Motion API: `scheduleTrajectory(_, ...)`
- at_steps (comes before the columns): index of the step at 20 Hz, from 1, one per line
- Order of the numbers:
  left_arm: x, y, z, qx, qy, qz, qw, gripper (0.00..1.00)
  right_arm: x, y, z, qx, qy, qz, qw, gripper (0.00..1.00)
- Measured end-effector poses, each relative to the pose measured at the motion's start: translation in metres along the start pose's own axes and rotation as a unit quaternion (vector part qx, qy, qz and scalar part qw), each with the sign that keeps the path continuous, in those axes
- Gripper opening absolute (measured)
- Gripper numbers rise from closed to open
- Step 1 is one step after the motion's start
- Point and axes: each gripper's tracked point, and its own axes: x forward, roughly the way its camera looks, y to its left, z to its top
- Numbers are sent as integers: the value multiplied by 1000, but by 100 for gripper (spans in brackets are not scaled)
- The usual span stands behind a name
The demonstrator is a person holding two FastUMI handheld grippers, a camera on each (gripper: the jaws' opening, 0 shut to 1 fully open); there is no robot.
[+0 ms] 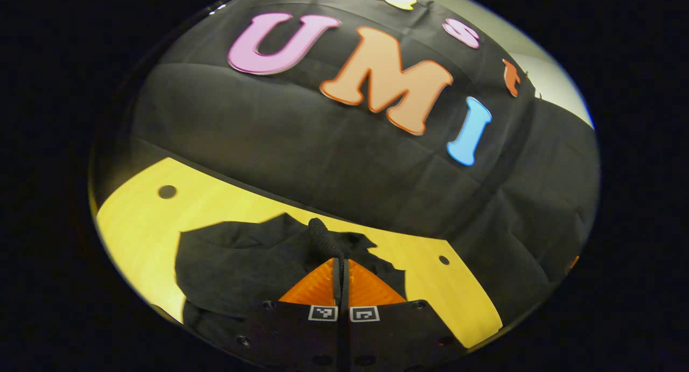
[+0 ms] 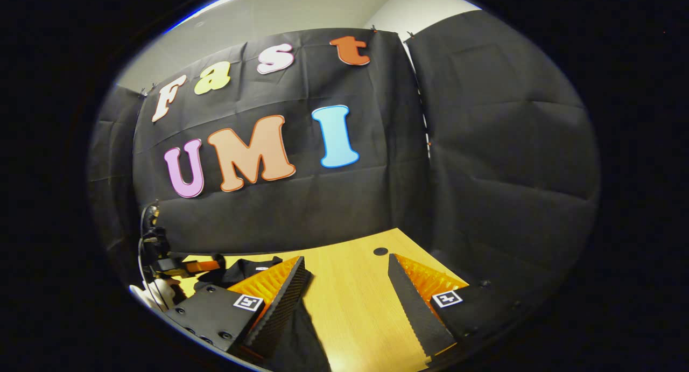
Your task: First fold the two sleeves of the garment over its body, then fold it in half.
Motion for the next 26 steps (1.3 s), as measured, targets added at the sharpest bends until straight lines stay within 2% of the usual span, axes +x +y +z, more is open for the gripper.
scheduleTrajectory(2,21,-30,-34,21,37,-17,999,0,-5,-21,-9,2,8,-18,1000,94)
scheduleTrajectory(3,27,-40,-49,31,55,-21,998,0,-6,-29,-14,2,11,-24,1000,98)
scheduleTrajectory(7,46,-61,-112,57,123,-4,991,0,-7,-55,-31,7,34,-37,999,98)
scheduleTrajectory(8,45,-71,-129,49,141,-16,989,0,-6,-58,-32,11,36,-36,999,98)
scheduleTrajectory(9,46,-81,-138,36,148,-21,988,5,-6,-60,-33,14,38,-34,999,98)
scheduleTrajectory(11,48,-93,-151,38,154,-24,987,40,-5,-63,-37,15,40,-30,999,98)
scheduleTrajectory(14,41,-111,-153,79,146,-32,986,92,-3,-65,-41,8,44,-20,999,98)
scheduleTrajectory(17,26,-109,-140,94,131,-19,987,95,-2,-58,-43,-5,44,-4,999,98)
scheduleTrajectory(20,-5,-88,-102,88,85,4,993,96,-1,-38,-54,-30,52,22,998,98)
scheduleTrajectory(23,-56,-42,-70,92,41,48,994,96,-6,-8,-79,-57,70,55,994,98)
scheduleTrajectory(26,-118,10,-60,101,17,93,990,95,-17,28,-118,-72,95,85,989,98)
